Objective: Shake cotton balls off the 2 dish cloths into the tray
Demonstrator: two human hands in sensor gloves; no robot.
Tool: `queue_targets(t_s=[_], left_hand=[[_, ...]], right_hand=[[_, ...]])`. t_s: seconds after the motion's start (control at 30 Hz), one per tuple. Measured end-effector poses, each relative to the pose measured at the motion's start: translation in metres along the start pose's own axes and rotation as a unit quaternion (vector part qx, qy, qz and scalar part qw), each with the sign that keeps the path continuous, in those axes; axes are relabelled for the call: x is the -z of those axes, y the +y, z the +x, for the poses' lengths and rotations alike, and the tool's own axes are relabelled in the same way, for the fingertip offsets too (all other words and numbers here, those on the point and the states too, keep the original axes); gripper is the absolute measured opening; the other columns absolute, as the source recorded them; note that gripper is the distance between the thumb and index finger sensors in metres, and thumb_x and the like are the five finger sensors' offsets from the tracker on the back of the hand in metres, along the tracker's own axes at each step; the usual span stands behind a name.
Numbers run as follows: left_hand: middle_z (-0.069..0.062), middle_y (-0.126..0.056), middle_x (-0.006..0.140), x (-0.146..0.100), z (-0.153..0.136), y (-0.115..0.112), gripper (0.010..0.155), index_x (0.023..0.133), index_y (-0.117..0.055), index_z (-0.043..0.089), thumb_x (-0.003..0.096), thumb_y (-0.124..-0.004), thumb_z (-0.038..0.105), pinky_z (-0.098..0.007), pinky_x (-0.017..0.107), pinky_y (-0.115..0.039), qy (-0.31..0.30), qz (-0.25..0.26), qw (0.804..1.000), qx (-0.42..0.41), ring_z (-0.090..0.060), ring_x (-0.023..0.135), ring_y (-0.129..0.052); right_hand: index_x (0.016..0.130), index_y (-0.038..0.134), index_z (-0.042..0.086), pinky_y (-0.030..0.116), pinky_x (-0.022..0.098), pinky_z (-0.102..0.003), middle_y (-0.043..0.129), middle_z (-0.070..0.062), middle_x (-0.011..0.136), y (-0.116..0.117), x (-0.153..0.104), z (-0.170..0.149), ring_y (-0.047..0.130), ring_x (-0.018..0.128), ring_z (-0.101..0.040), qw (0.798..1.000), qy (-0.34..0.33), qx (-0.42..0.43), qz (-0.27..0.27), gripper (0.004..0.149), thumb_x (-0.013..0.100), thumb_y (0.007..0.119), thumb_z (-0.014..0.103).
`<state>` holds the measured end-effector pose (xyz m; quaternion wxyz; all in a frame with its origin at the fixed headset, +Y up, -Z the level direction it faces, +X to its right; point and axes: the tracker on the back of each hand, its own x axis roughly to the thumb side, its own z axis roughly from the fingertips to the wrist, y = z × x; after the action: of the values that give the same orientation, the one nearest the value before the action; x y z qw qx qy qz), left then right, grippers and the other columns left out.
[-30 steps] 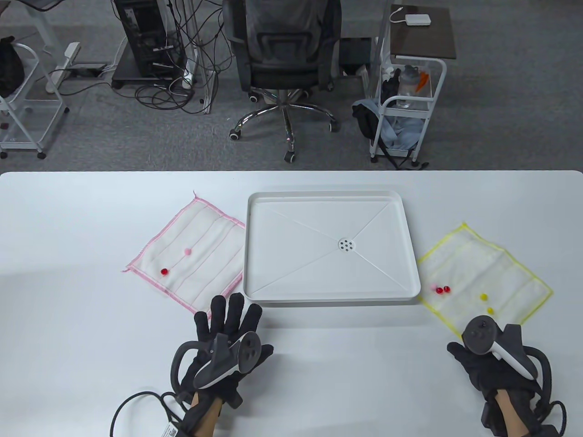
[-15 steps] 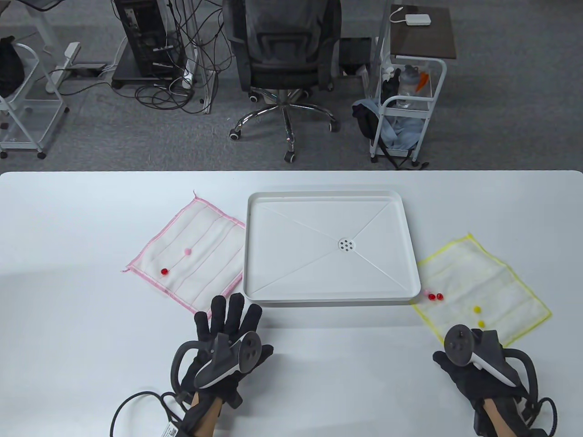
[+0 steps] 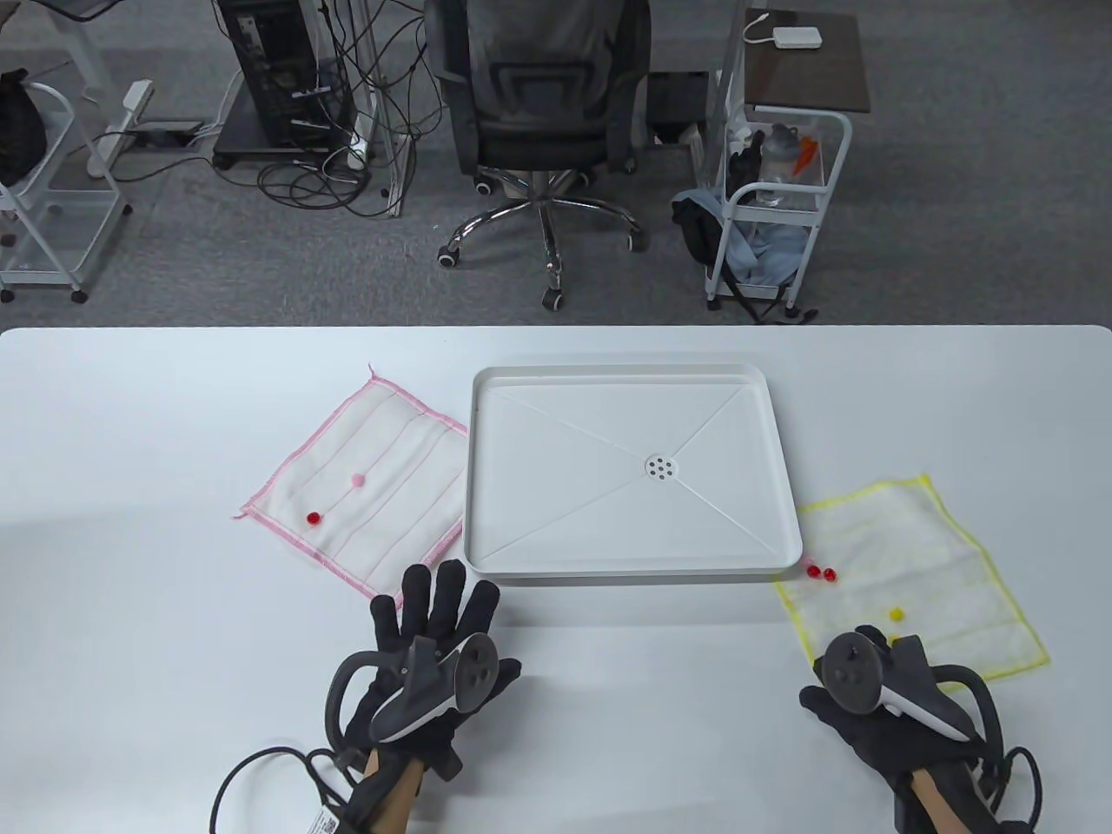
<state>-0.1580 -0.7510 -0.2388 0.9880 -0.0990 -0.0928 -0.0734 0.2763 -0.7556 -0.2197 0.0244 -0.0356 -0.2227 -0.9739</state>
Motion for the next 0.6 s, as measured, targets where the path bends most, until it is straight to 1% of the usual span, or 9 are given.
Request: queue_targets(t_s=[0.17, 0.37, 0.6], left_hand=[[-0.003, 0.007, 0.118, 0.0, -0.001, 0.0, 0.083, 0.107, 0.002, 0.043, 0.0453, -0.038, 0.08, -0.064, 0.079, -0.025, -0.001, 0.001, 1.0, -0.004, -0.038, 0.107, -0.002], [-0.003, 0.007, 0.118, 0.0, -0.002, -0.001, 0.082, 0.107, 0.002, 0.043, 0.0455, -0.038, 0.08, -0.065, 0.079, -0.024, -0.002, 0.001, 1.0, -0.007, -0.038, 0.107, -0.001], [-0.003, 0.007, 0.118, 0.0, -0.002, -0.001, 0.083, 0.107, 0.003, 0.043, 0.0454, -0.038, 0.08, -0.064, 0.079, -0.024, -0.002, -0.003, 1.0, -0.008, -0.038, 0.107, -0.001]], right_hand=[[0.101, 0.063, 0.026, 0.029, 0.077, -0.055, 0.047, 0.005, 0.115, 0.001, 0.0, 0.007, 0.024, 0.107, -0.024, 0.999, -0.036, 0.007, 0.01, 0.06, 0.05, 0.058, 0.056], [0.102, 0.061, 0.029, 0.026, 0.077, -0.054, 0.043, 0.009, 0.116, 0.001, 0.0, 0.024, 0.02, 0.107, -0.021, 0.996, -0.081, -0.005, 0.022, 0.059, 0.05, 0.058, 0.057], [0.104, 0.055, 0.032, 0.023, 0.077, -0.053, 0.036, 0.012, 0.116, 0.001, 0.006, 0.04, 0.015, 0.107, -0.02, 0.993, -0.113, -0.003, 0.046, 0.06, 0.05, 0.058, 0.057]])
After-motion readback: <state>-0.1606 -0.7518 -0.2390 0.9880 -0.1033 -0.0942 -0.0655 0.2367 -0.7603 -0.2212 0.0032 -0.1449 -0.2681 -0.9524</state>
